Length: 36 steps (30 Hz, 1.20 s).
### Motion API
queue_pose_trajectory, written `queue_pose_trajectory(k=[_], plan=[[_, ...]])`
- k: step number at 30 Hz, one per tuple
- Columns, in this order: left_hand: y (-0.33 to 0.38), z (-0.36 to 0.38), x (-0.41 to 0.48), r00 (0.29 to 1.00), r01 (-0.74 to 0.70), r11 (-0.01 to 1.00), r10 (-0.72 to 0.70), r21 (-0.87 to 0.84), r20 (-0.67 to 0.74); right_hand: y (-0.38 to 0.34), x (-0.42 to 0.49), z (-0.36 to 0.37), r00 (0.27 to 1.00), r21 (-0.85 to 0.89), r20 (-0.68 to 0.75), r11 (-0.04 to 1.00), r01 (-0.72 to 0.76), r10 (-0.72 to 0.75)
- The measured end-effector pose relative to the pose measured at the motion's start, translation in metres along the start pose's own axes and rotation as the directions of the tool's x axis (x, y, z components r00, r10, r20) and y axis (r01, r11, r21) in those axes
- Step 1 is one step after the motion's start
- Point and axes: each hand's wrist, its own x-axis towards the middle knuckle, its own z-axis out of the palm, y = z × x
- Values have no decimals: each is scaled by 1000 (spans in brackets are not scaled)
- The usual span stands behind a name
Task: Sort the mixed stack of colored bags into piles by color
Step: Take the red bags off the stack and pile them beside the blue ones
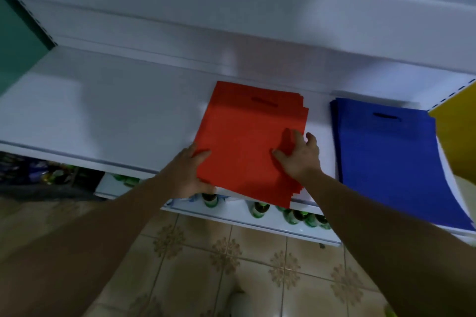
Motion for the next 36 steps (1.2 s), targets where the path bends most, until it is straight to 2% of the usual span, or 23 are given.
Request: queue_pose_trajectory(k=[3,11,16,18,21,29,36], plan=[[1,11,2,999,27,996,-23,90,-46,10,1,7,998,-52,5,997,58,-58],[8,23,-1,980,107,993,-96,55,-173,5,18,8,966,-81,-54,965,249,-254],[14,20,-4,981,109,992,-97,61,-168,8,18,7,991,-160,61,978,132,-123],[16,14,-7,988,97,991,-84,93,-131,6,12,5,990,-168,82,977,128,-116],[22,0,-20,993,91,994,-87,54,-81,-4,-2,-7,990,-176,85,977,124,-110],[43,-54,-98,991,-29,999,24,-31,-134,-66,-82,-52,984,-113,-22,978,174,-177],[27,-114,-210,959,-114,993,101,-36,-265,-166,-194,-86,939,-161,-90,935,315,-332]])
